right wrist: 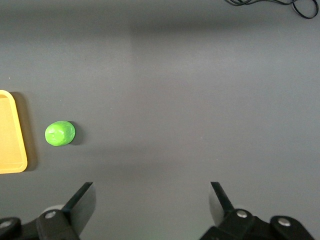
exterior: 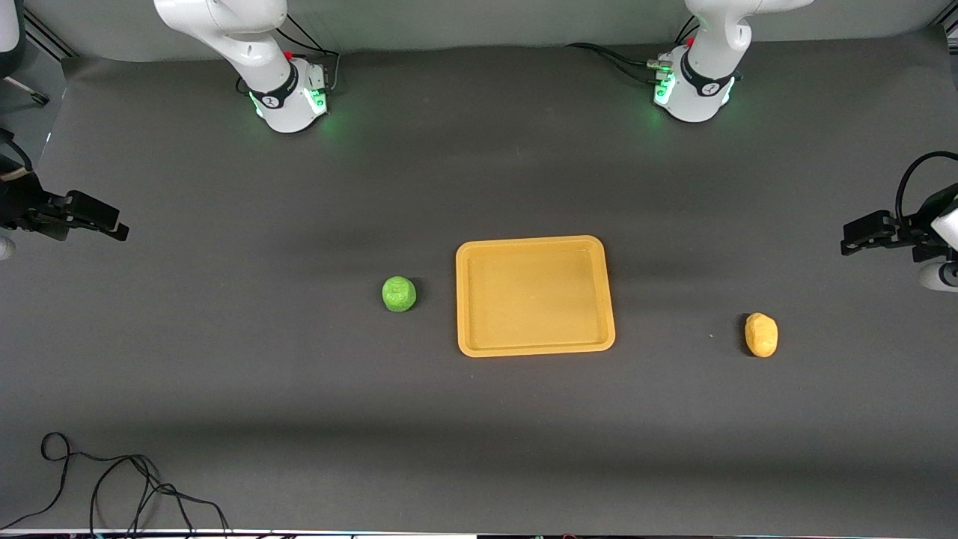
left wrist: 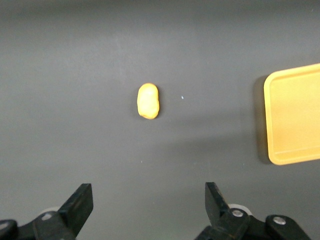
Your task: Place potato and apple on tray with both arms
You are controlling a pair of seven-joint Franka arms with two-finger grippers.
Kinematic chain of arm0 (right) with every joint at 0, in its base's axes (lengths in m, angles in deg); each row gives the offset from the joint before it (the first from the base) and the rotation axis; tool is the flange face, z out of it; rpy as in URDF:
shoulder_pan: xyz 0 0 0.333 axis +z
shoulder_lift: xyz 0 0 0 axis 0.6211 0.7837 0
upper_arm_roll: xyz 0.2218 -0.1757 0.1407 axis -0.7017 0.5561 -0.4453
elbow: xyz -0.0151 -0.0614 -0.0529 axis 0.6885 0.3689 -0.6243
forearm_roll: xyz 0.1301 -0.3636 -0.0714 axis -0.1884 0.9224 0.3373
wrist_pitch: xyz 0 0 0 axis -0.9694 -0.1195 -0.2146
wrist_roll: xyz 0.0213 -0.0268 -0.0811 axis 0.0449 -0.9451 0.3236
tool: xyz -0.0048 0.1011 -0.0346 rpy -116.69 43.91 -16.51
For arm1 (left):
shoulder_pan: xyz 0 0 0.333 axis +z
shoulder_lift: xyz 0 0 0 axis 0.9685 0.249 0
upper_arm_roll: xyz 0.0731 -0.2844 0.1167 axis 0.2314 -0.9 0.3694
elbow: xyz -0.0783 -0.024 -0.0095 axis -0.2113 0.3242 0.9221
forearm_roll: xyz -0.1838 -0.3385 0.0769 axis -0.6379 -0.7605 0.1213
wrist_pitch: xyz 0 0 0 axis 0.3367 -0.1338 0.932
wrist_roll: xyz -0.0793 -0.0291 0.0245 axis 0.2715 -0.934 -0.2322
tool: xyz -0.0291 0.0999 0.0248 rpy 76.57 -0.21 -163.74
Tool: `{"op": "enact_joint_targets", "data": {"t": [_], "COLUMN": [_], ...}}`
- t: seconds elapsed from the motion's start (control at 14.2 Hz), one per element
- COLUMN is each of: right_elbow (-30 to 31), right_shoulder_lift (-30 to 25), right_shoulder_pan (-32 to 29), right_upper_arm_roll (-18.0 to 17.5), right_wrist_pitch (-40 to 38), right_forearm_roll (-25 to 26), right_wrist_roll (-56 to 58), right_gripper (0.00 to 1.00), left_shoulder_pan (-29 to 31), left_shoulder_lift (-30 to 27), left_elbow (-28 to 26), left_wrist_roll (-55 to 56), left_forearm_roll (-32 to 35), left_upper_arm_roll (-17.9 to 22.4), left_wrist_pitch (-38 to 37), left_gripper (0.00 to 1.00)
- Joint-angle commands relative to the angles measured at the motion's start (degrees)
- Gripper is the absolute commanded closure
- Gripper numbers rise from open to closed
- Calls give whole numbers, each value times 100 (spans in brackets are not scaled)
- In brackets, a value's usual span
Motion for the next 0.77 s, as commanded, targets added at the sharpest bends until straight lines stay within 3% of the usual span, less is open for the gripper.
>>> {"op": "enact_joint_targets", "data": {"t": [0.0, 0.49, 0.7], "right_elbow": [-83, -83, -12], "right_shoulder_lift": [35, 35, 26], "right_shoulder_pan": [11, 2, 124], "right_upper_arm_roll": [11, 2, -24], "right_wrist_pitch": [13, 22, 48], "right_forearm_roll": [-80, -80, 7], "right_wrist_roll": [0, 70, 70], "right_gripper": [0, 0, 0], "left_shoulder_pan": [-36, -36, -28], "left_shoulder_lift": [-44, 44, 351], "left_elbow": [60, 96, 52], "left_wrist_roll": [29, 125, 108], "left_forearm_roll": [-235, -184, -184], "left_upper_arm_roll": [60, 95, 104], "left_wrist_pitch": [-16, 19, 71], "left_gripper": [0, 0, 0]}}
